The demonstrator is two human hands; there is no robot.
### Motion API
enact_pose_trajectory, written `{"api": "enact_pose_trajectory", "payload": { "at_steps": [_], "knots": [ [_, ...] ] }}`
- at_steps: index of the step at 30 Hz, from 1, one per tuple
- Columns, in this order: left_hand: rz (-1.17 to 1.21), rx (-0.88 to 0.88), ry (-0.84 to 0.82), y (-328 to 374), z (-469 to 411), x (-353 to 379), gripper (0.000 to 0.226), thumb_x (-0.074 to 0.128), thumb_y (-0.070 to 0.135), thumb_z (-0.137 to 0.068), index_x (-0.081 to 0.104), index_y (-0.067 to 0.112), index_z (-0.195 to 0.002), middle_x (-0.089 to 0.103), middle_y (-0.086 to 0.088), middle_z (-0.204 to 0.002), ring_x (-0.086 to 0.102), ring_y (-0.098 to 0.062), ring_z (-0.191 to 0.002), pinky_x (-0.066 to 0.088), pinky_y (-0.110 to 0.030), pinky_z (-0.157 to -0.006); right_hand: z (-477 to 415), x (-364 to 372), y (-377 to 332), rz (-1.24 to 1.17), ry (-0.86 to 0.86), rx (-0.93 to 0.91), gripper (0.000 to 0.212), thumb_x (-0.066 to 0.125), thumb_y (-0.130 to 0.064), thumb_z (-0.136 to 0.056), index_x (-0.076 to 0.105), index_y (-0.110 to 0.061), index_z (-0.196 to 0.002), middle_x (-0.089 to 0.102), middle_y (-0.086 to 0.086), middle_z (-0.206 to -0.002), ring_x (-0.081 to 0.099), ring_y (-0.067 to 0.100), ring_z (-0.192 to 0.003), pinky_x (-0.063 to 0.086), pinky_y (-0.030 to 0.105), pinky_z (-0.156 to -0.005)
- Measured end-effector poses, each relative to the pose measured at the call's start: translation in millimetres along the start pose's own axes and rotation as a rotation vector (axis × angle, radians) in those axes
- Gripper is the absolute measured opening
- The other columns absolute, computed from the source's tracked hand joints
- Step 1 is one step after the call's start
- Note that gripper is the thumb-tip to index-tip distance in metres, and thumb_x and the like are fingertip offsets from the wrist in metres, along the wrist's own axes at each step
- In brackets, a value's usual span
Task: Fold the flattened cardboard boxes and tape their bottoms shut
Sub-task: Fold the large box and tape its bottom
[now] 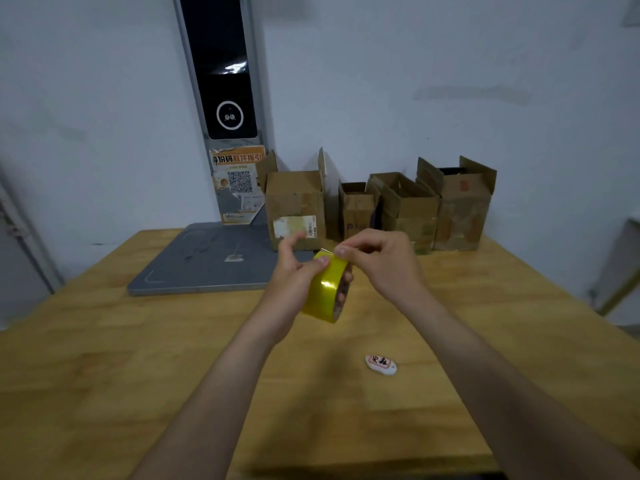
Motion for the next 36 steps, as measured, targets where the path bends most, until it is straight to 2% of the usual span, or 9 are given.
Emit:
{"api": "enact_pose_trajectory", "payload": {
  "at_steps": [5, 11, 18, 21, 26, 28, 30, 33, 36],
  "knots": [
    [-0.048, -0.065, 0.08, -10.6, 5.5, 13.9, 0.016, 0.058, 0.028, -0.105, 0.069, 0.032, -0.115, 0.073, -0.003, -0.113, 0.071, -0.024, -0.106, 0.06, -0.047, -0.091, 22.7, -14.6, -21.5, 0.154, 0.097, -0.341, 0.004, 0.08, -0.007, -0.086, 0.082, -0.008, -0.089, 0.074, -0.002, -0.086, 0.069, 0.005, -0.083, 0.053, 0.019, -0.075],
    [0.06, -0.11, 0.072, -13.5, 9.6, 24.8, 0.026, 0.052, 0.042, -0.106, 0.069, 0.023, -0.11, 0.078, 0.007, -0.077, 0.074, -0.009, -0.06, 0.054, -0.02, -0.05, 31.0, -19.7, -18.5, 0.112, 0.025, -0.352, 0.009, 0.077, -0.006, -0.088, 0.081, -0.007, -0.096, 0.073, -0.004, -0.09, 0.068, 0.005, -0.085, 0.052, 0.017, -0.074],
    [-0.005, -0.179, 0.142, -19.9, 2.4, 21.8, 0.015, 0.068, 0.038, -0.095, 0.078, 0.027, -0.093, 0.078, -0.008, -0.09, 0.075, -0.032, -0.087, 0.061, -0.052, -0.081, 39.8, -18.4, -27.0, 0.199, -0.114, -0.497, 0.017, 0.073, -0.005, -0.091, 0.079, -0.006, -0.106, 0.074, 0.007, -0.101, 0.069, 0.017, -0.094, 0.057, 0.03, -0.08],
    [-0.036, -0.14, 0.131, -20.5, 1.9, 21.5, 0.011, 0.071, 0.037, -0.094, 0.07, 0.028, -0.101, 0.076, -0.006, -0.097, 0.074, -0.026, -0.091, 0.063, -0.048, -0.076, 39.6, -22.5, -28.3, 0.306, -0.154, -0.537, 0.016, 0.074, -0.006, -0.09, 0.079, -0.006, -0.105, 0.073, 0.006, -0.102, 0.069, 0.018, -0.095, 0.056, 0.029, -0.082],
    [-0.146, -0.085, 0.091, -19.9, 4.3, 26.6, 0.03, 0.067, 0.05, -0.094, 0.05, 0.034, -0.113, 0.069, -0.004, -0.109, 0.076, -0.009, -0.077, 0.058, -0.024, -0.063, 25.4, -32.4, -12.3, 0.293, -0.054, -0.23, 0.015, 0.077, -0.018, -0.089, 0.081, -0.018, -0.104, 0.061, 0.0, -0.093, 0.053, 0.003, -0.079, 0.041, 0.014, -0.066],
    [-0.12, -0.087, 0.004, -18.4, 3.4, 32.8, 0.022, 0.06, 0.042, -0.102, 0.047, 0.031, -0.115, 0.071, -0.005, -0.11, 0.077, -0.01, -0.074, 0.06, -0.03, -0.07, 21.3, -30.5, 0.0, 0.262, -0.086, -0.064, 0.017, 0.077, -0.025, -0.089, 0.081, -0.025, -0.106, 0.063, -0.006, -0.089, 0.053, 0.0, -0.076, 0.038, 0.011, -0.065],
    [-0.156, -0.084, -0.075, -18.5, 2.7, 36.3, 0.02, 0.057, 0.041, -0.104, 0.051, 0.03, -0.12, 0.075, -0.001, -0.109, 0.079, -0.017, -0.084, 0.058, -0.041, -0.083, 18.2, -31.6, 10.7, 0.164, -0.107, 0.079, 0.02, 0.08, -0.028, -0.086, 0.081, -0.027, -0.106, 0.069, -0.015, -0.083, 0.058, -0.008, -0.076, 0.04, 0.009, -0.063],
    [-0.299, -0.015, -0.108, -16.7, 2.8, 34.7, 0.019, 0.056, 0.043, -0.104, 0.066, 0.031, -0.115, 0.078, 0.006, -0.102, 0.074, -0.014, -0.097, 0.054, -0.034, -0.08, 14.0, -33.3, 18.5, 0.114, -0.11, 0.177, 0.015, 0.087, -0.028, -0.079, 0.082, -0.029, -0.093, 0.072, -0.023, -0.072, 0.063, -0.012, -0.073, 0.043, 0.005, -0.059],
    [-0.344, 0.033, -0.098, -10.4, 1.2, 29.8, 0.016, 0.065, 0.043, -0.099, 0.072, 0.029, -0.102, 0.079, 0.008, -0.09, 0.071, -0.003, -0.082, 0.049, -0.025, -0.069, 12.0, -26.5, 20.5, 0.122, -0.132, 0.186, 0.009, 0.089, -0.028, -0.076, 0.08, -0.027, -0.077, 0.074, -0.014, -0.068, 0.068, -0.002, -0.068, 0.048, 0.011, -0.056]
  ]
}}
Point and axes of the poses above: each hand's wrist, its own z-axis away from the middle knuckle, its own x-axis out of the palm, y = z × x, the point moved 7 cm from there along -z, towards the middle knuckle
